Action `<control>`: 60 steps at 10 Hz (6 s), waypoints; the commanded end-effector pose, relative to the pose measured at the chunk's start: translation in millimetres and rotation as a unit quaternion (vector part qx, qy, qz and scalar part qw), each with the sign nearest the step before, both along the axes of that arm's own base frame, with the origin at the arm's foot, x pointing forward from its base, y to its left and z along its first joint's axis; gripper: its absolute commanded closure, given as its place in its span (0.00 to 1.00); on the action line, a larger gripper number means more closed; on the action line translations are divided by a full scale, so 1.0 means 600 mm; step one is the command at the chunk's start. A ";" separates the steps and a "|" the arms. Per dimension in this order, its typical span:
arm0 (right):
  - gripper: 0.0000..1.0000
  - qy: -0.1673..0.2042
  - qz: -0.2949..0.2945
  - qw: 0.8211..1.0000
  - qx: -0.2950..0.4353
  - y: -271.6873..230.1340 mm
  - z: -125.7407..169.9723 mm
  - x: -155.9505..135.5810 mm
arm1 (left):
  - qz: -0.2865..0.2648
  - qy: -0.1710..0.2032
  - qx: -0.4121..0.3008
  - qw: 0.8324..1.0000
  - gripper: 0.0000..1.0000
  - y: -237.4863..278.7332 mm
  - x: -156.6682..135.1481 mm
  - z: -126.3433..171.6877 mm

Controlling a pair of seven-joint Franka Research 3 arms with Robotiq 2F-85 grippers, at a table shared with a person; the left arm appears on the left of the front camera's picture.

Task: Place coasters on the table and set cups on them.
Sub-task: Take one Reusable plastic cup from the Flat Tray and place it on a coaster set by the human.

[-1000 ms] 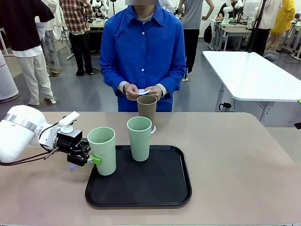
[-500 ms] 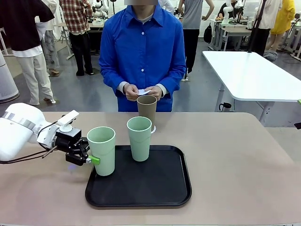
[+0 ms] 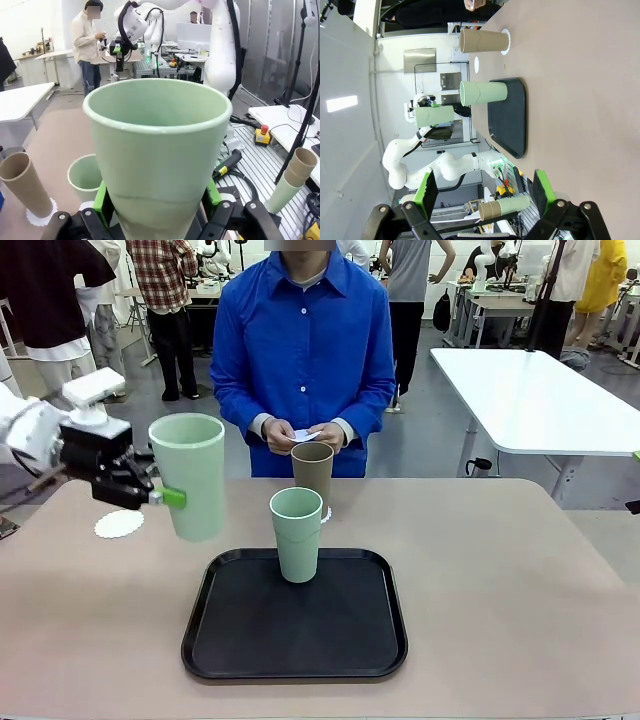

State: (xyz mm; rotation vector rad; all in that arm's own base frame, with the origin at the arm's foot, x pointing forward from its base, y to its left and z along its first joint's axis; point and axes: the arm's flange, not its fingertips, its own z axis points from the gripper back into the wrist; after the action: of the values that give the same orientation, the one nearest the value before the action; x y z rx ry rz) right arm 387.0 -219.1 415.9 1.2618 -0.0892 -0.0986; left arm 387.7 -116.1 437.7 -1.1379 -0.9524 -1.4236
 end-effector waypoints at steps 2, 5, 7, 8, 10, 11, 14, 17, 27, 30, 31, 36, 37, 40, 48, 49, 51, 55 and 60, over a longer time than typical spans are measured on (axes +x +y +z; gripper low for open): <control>0.00 -0.002 -0.001 1.000 0.004 0.002 0.001 -0.006 | 0.006 0.005 0.017 1.000 0.73 0.004 -0.012 -0.020; 0.00 -0.002 -0.001 1.000 0.004 0.002 0.001 -0.006 | 0.006 0.003 0.006 1.000 0.14 0.004 -0.007 0.009; 0.00 -0.002 -0.001 1.000 0.004 0.002 0.001 -0.006 | 0.072 0.028 0.011 0.997 0.14 0.101 0.044 -0.036; 0.00 -0.002 -0.001 1.000 0.004 0.002 0.001 -0.006 | 0.118 0.048 0.007 0.992 0.14 0.167 0.074 -0.059; 0.00 -0.002 -0.001 1.000 0.004 0.002 0.001 -0.006 | 0.184 0.049 -0.030 0.981 0.14 0.259 0.097 -0.084; 0.00 -0.002 -0.001 1.000 0.004 0.002 0.001 -0.006 | 0.206 0.038 -0.039 0.977 0.14 0.283 0.097 -0.090; 0.00 -0.002 -0.001 1.000 0.004 0.002 0.001 -0.006 | 0.252 0.020 -0.043 0.967 0.14 0.318 0.097 -0.094; 0.00 -0.002 -0.001 1.000 0.004 0.002 0.001 -0.006 | 0.243 0.038 -0.037 0.969 0.14 0.328 0.102 -0.095; 0.00 -0.002 -0.001 1.000 0.004 0.002 0.001 -0.006 | 0.239 0.035 -0.054 0.969 0.14 0.455 0.271 -0.192; 0.00 -0.002 -0.001 1.000 0.004 0.002 0.001 -0.006 | 0.238 0.037 -0.036 0.970 0.14 0.458 0.265 -0.210; 0.00 -0.002 -0.001 1.000 0.004 0.002 0.001 -0.006 | 0.238 0.037 -0.036 0.970 0.14 0.458 0.265 -0.210; 0.00 -0.002 -0.001 1.000 0.004 0.002 0.001 -0.006 | 0.203 0.039 -0.030 0.978 0.14 0.437 0.268 -0.227; 0.00 -0.002 -0.001 1.000 0.004 0.002 0.001 -0.006 | 0.194 0.041 -0.030 0.980 0.14 0.435 0.272 -0.233; 0.00 -0.002 -0.001 1.000 0.004 0.002 0.001 -0.006 | 0.186 0.036 -0.043 0.981 0.14 0.437 0.278 -0.257; 0.00 -0.002 -0.001 1.000 0.004 0.002 0.001 -0.006 | 0.175 0.039 -0.054 0.982 0.14 0.445 0.307 -0.307; 0.00 -0.002 -0.001 1.000 0.004 0.002 0.001 -0.006 | 0.177 0.034 -0.056 0.982 0.14 0.447 0.311 -0.312; 0.00 -0.002 -0.001 1.000 0.004 0.002 0.001 -0.006 | 0.170 0.032 -0.063 0.983 0.14 0.447 0.310 -0.319; 0.00 -0.002 -0.001 1.000 0.004 0.002 0.001 -0.006 | 0.156 0.032 -0.064 0.985 0.14 0.446 0.311 -0.323; 0.00 -0.002 -0.001 1.000 0.004 0.002 0.001 -0.006 | 0.156 0.034 -0.060 0.985 0.14 0.442 0.313 -0.335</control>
State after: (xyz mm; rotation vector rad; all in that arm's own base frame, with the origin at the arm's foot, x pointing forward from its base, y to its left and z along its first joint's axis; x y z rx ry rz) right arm 386.3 -220.0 416.4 1.2612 -0.0916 -0.1002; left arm 572.8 147.2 237.3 -1.0626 -1.1090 -1.0463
